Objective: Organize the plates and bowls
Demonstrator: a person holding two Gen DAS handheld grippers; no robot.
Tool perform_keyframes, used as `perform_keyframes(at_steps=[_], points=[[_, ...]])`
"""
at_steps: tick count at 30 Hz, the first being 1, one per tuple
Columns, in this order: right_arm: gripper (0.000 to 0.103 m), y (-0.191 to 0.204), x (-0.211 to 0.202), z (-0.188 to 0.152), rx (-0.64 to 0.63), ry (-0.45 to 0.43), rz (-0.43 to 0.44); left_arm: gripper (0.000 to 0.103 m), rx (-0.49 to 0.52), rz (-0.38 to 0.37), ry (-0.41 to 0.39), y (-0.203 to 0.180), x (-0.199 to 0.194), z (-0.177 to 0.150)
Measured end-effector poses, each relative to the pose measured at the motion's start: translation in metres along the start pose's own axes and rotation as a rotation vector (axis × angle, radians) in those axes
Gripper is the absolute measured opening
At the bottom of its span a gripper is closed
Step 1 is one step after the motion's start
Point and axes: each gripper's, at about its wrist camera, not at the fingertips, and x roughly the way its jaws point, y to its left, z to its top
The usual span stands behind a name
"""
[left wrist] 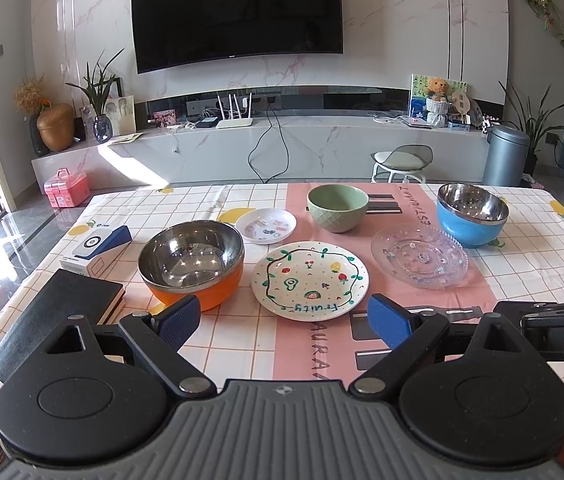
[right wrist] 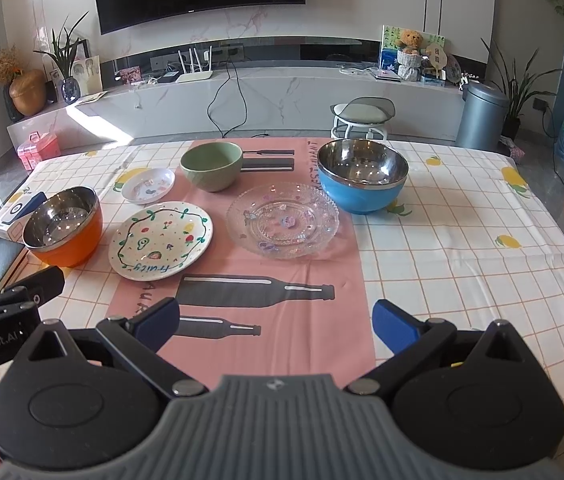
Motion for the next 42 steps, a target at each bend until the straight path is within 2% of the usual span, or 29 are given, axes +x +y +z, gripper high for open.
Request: perform_keyframes(at_steps=[6, 8, 10, 13, 15, 19, 20, 22, 24, 30, 33, 36, 38, 42], points=[[0.1, 0.0, 0.005, -0.001, 0.02, 0.007, 0.01, 0.103, 0.021, -0.036, -0.024, 0.005, -0.003, -0.001], [0.1, 0.003, 0.007, -0.002, 0.03, -0.002, 0.026, 0.097, 0.011, -0.03, -0.03, 0.013, -0.001, 0.001], [0.1, 0.009, 0.012, -0.001, 0.011, -0.009, 0.034, 0.084, -0.008, -0.019, -0.028, 0.025, 0.003, 0.003], [0.1, 0.021, 0.022, 0.004, -0.028, -0.008, 0.067, 0.083, -0.072, -0.008, -0.027, 0.05, 0.006, 0.006], [0.095, 0.027, 0.027, 0.008, -0.021, -0.012, 0.089, 0.08, -0.124, 0.004, -0.024, 0.068, 0.009, 0.008], [0.078, 0.045, 0.041, 0.018, -0.014, 0.003, 0.143, 0.065, -0.187, 0.037, -0.033, 0.1, 0.015, 0.012], [0.077, 0.05, 0.044, 0.021, -0.019, 0.001, 0.157, 0.064, -0.196, 0.047, -0.037, 0.106, 0.017, 0.012], [0.077, 0.061, 0.047, 0.025, -0.029, -0.017, 0.18, 0.063, -0.213, 0.081, -0.035, 0.119, 0.022, 0.016], [0.077, 0.073, 0.05, 0.029, -0.044, -0.043, 0.166, 0.063, -0.222, 0.106, -0.036, 0.131, 0.027, 0.02], [0.077, 0.107, 0.068, 0.05, -0.085, -0.069, 0.19, 0.064, -0.241, 0.109, 0.002, 0.157, 0.055, 0.036], [0.077, 0.119, 0.084, 0.064, -0.069, -0.036, 0.24, 0.075, -0.29, 0.084, 0.034, 0.17, 0.071, 0.042], [0.077, 0.131, 0.106, 0.074, -0.049, -0.001, 0.246, 0.08, -0.332, 0.058, 0.057, 0.179, 0.086, 0.044], [0.077, 0.137, 0.122, 0.078, -0.042, 0.027, 0.232, 0.081, -0.349, 0.067, 0.085, 0.183, 0.098, 0.044], [0.077, 0.142, 0.147, 0.083, 0.003, 0.083, 0.263, 0.081, -0.422, 0.06, 0.135, 0.194, 0.116, 0.04]])
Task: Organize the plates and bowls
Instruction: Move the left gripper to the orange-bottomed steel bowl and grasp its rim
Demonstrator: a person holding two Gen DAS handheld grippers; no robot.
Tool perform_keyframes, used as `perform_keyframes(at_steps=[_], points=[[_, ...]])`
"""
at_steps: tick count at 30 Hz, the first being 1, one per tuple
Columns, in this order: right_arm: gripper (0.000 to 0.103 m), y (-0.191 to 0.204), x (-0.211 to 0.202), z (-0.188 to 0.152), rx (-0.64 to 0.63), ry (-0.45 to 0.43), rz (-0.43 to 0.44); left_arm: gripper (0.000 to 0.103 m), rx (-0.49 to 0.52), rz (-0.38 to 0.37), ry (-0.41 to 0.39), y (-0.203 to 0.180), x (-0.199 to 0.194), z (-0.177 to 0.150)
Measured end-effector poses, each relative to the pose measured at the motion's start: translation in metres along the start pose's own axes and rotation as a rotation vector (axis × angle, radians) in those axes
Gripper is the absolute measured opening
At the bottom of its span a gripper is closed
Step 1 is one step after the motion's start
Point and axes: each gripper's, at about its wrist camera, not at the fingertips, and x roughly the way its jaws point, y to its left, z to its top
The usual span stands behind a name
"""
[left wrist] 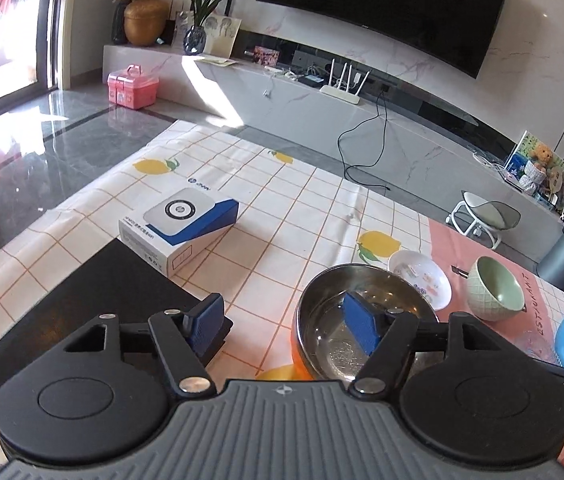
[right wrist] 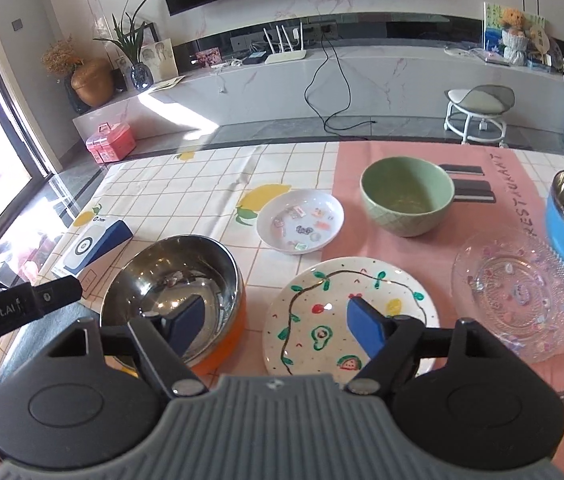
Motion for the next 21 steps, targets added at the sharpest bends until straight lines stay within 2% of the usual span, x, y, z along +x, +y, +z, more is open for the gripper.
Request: perform_keyframes(at_steps=[5, 8, 10, 14, 19, 21], points=[[0.069, -0.001, 0.023, 0.001, 0.055, 0.028, 0.017, 0.078, -0.04, -0.022, 0.023, 0.004, 0.016, -0.002], [0.064, 0.003, 0.032, 0.001, 0.067, 0.042, 0.04, 0.073, -0.067, -0.023, 0.05, 0.004, 0.026, -0.005], [0.058, 0.007, 0.037, 0.001, 0.061, 0.054, 0.035, 0.064, -0.075, -0.03, 0.067, 0.004, 0.031, -0.009], [0.045, 0.009, 0.043, -0.003, 0.061, 0.075, 0.024, 0.054, -0.067, -0.033, 0.099, 0.001, 0.037, -0.017], [0.031, 0.01, 0.047, -0.006, 0.079, 0.084, 0.052, 0.029, -0.028, -0.024, 0.123, -0.005, 0.042, -0.019], [0.023, 0.012, 0.048, -0.006, 0.088, 0.092, 0.068, 0.023, -0.021, -0.031, 0.122, -0.007, 0.041, -0.019]])
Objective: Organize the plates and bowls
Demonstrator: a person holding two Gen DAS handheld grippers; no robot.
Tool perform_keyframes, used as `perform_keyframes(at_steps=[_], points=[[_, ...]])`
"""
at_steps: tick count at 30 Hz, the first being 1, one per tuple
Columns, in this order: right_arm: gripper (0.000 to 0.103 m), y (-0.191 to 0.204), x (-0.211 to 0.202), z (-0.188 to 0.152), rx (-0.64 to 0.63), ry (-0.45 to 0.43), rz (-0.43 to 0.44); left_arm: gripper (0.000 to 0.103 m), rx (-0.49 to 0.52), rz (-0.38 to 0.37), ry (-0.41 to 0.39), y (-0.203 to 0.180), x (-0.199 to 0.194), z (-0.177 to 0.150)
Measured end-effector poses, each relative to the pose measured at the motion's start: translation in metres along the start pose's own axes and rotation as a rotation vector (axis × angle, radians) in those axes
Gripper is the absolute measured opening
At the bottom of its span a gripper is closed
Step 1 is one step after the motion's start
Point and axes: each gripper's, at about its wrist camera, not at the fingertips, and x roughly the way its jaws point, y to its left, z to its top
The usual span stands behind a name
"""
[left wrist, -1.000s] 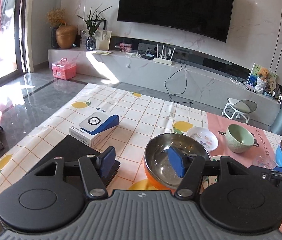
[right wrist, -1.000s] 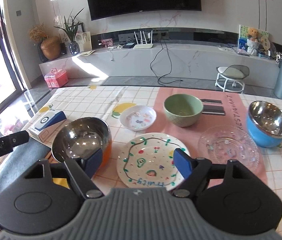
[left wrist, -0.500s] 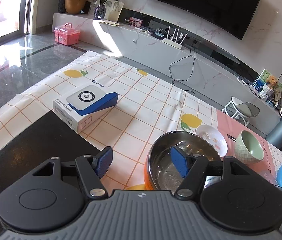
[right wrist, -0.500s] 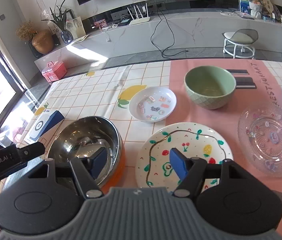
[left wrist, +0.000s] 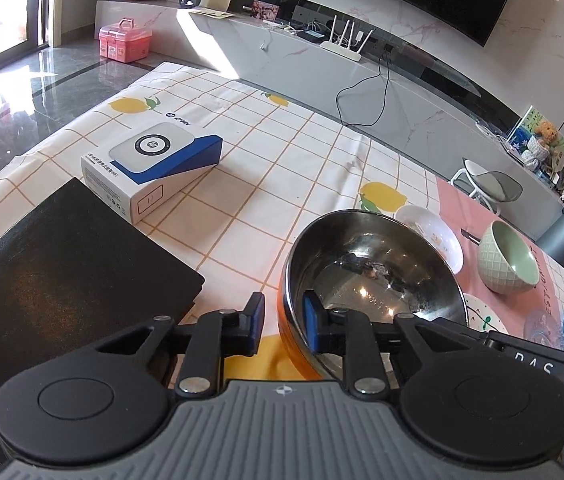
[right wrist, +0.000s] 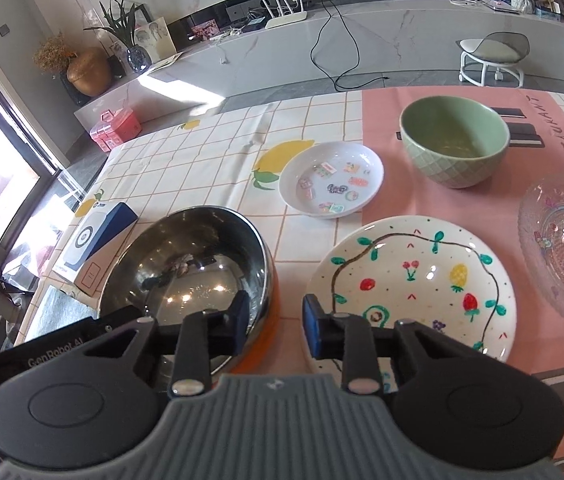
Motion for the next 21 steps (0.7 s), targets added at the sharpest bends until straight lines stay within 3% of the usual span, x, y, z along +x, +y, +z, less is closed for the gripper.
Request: perform_keyframes(at_steps=[2, 8, 21], points=[[0.014, 0.001, 0.0, 0.001, 0.008, 0.007, 0.018, 0.015, 0.008, -0.006, 0.001, -0.002, -0.001, 0.0], [0.012, 0.005, -0.009, 0.001, 0.022, 0.002, 0.0, 0.014, 0.016, 0.003, 0.017, -0.005, -0.008, -0.002], [0.011, -0.004, -0.065, -0.018, 0.062, 0.023, 0.012, 0.013, 0.031, 0.0, -0.017, -0.024, -0.065, -0.017]])
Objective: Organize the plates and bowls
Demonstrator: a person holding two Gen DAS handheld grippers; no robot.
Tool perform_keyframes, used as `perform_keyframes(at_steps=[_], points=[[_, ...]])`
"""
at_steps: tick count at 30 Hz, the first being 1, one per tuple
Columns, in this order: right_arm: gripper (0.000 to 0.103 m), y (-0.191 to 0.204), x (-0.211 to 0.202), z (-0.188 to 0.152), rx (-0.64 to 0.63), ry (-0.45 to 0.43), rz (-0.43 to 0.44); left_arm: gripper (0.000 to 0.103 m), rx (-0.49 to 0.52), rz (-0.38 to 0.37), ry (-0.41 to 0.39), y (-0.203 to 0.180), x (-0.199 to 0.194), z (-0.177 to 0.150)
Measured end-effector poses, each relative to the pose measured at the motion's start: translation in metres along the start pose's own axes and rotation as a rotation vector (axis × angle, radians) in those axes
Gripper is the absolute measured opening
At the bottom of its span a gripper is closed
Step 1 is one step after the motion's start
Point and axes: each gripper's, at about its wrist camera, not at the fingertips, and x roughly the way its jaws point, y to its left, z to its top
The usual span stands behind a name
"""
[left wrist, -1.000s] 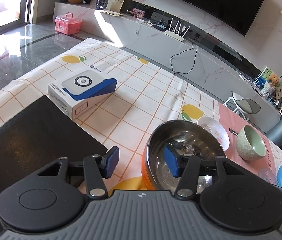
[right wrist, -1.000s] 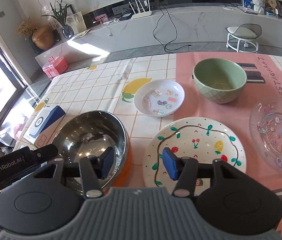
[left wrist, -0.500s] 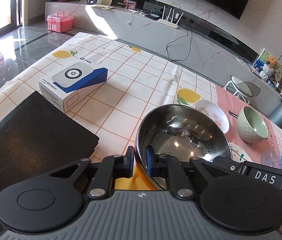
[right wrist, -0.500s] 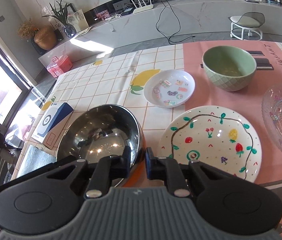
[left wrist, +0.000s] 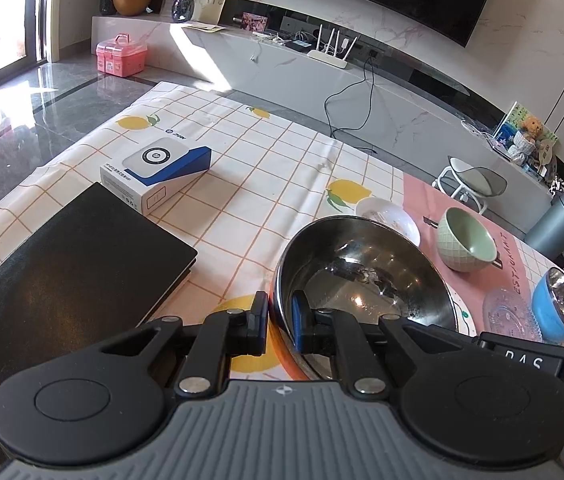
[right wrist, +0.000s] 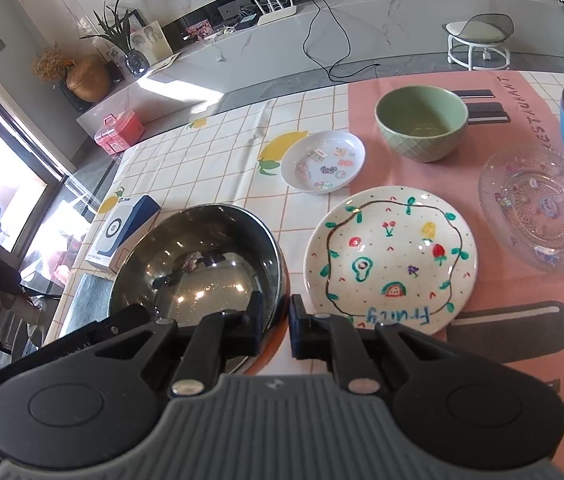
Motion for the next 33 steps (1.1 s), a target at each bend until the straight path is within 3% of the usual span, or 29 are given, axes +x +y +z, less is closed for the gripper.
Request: perform_keyframes(at_steps=[9, 16, 25, 33], points=[[0.01, -0.027, -0.057, -0.019, 0.017, -0.05, 0.007, 0.013, -0.031, -0.061, 0.008, -0.024, -0.036, -0.024], [0.009, -0.063, -0.088, -0.037, 0.048, -0.066, -0.01, 0.013, 0.018, -0.099, 0.025, -0.055, -0.044, -0.046], [0.009, -0.109, -0.089, -0.061, 0.12, -0.019, -0.044, 0.014, 0.075, -0.116, 0.095, -0.076, -0.027, -0.079], [0.008, -0.124, -0.077, -0.069, 0.137, 0.017, -0.064, 0.014, 0.088, -0.115, 0.134, -0.077, -0.014, -0.093]])
